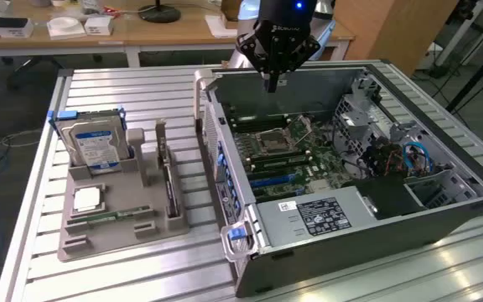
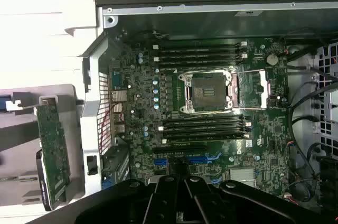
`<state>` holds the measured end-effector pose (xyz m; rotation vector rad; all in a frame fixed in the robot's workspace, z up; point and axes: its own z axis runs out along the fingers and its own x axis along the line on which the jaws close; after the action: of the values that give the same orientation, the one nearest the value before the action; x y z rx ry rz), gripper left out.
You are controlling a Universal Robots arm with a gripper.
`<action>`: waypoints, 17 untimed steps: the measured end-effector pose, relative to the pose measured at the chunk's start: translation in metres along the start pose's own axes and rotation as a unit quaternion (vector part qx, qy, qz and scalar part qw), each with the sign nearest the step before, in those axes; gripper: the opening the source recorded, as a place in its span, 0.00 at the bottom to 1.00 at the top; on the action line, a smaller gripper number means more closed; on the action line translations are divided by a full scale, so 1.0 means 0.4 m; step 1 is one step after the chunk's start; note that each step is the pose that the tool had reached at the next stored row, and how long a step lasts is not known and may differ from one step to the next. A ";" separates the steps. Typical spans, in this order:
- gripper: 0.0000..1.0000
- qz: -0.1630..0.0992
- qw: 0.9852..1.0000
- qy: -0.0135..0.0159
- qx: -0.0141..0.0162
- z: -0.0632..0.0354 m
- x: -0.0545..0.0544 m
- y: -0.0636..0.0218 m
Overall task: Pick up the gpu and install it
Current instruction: 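Reach for the gpu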
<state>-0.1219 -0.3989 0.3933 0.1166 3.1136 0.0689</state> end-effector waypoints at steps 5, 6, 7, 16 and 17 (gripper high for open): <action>0.11 0.000 1.000 0.000 0.000 0.000 0.000 0.000; 0.11 0.000 1.000 0.000 0.000 0.000 0.000 0.000; 0.11 0.000 1.000 0.000 0.000 0.000 0.000 0.000; 0.11 0.000 1.000 0.000 0.000 0.000 0.000 0.000; 0.11 0.000 1.000 0.000 0.000 0.000 0.000 0.000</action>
<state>-0.1219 -0.3989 0.3933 0.1165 3.1137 0.0688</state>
